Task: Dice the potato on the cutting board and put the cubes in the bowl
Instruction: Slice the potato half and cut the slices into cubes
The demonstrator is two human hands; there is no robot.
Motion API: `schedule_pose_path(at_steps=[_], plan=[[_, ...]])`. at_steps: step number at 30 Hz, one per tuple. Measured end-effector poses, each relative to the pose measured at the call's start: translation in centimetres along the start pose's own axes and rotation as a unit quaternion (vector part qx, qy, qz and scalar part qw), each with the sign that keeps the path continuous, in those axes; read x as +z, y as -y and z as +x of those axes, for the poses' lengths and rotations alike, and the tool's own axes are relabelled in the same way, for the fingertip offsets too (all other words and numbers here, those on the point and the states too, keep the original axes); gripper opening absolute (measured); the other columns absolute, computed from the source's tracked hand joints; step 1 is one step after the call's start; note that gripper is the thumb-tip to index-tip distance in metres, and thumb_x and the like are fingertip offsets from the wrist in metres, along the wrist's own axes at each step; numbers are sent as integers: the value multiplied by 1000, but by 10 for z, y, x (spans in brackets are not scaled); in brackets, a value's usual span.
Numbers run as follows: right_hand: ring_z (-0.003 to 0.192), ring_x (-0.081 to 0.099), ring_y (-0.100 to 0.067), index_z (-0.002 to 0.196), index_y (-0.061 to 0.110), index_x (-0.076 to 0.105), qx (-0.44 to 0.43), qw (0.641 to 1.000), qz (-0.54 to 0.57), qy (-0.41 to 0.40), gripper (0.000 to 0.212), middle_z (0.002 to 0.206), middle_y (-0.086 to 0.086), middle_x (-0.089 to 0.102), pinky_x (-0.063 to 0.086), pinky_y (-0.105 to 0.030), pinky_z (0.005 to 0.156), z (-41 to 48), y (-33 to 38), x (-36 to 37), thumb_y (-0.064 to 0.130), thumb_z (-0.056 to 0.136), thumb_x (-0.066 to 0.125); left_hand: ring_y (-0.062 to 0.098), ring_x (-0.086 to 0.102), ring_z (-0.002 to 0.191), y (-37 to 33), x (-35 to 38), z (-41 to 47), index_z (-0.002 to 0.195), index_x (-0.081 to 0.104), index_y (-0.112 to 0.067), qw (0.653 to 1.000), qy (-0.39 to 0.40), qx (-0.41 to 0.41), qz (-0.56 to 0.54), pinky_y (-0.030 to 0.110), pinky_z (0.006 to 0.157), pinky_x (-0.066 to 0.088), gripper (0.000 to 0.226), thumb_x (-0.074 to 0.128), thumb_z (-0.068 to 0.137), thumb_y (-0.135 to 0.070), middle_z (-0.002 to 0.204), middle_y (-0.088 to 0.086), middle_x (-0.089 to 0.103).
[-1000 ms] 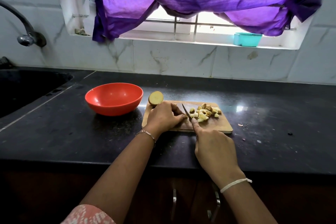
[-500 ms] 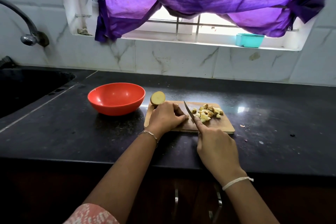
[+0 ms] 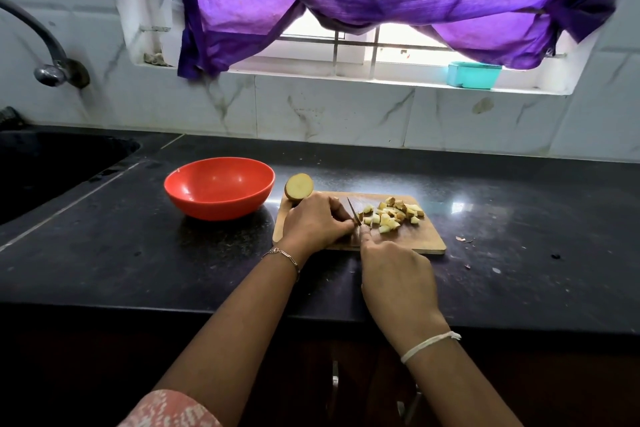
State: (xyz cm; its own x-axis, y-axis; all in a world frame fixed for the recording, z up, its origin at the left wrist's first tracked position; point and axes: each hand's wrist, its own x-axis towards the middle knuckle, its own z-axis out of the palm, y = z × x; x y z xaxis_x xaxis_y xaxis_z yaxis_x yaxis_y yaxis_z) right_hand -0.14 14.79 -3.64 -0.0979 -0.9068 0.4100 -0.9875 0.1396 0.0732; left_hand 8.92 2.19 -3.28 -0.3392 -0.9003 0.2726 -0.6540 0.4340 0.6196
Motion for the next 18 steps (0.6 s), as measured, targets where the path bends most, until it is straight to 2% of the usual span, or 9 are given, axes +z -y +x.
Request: schedule_pose_path(at_steps=[2,5,11,18], plan=[[103,62,-23,152,18,22,-6,1000,3,2,53,120,-5,61,49,-32,75,2,1,-3,7,101,29,0,57,72,-1,0,0,69,69,-31,1000,-4,-3,1,17,65,38,11,73,78,-36,83,-16,70],[101,63,-23,152,19,24,-6,1000,-4,-2,52,117,-4,62,48,-31,73,5,-4,-7,9,101,32,0,57,77,-1,1,0,71,70,-32,1000,-21,-7,19,8,59,28,12,71,79,-41,84,-17,70],[102,63,-24,144,15,38,-16,1000,-20,11,46,116,-6,62,48,-32,73,8,0,-12,5,100,31,5,62,85,-1,3,1,83,75,-32,999,-40,-21,28,18,67,36,15,70,77,-45,86,-16,70],[103,62,-25,143,15,39,-9,1000,13,20,44,117,-7,61,47,-33,73,4,1,-10,6,101,31,6,63,91,-5,6,3,88,75,-34,996,-63,-41,46,19,70,29,18,68,78,-48,91,-15,71]])
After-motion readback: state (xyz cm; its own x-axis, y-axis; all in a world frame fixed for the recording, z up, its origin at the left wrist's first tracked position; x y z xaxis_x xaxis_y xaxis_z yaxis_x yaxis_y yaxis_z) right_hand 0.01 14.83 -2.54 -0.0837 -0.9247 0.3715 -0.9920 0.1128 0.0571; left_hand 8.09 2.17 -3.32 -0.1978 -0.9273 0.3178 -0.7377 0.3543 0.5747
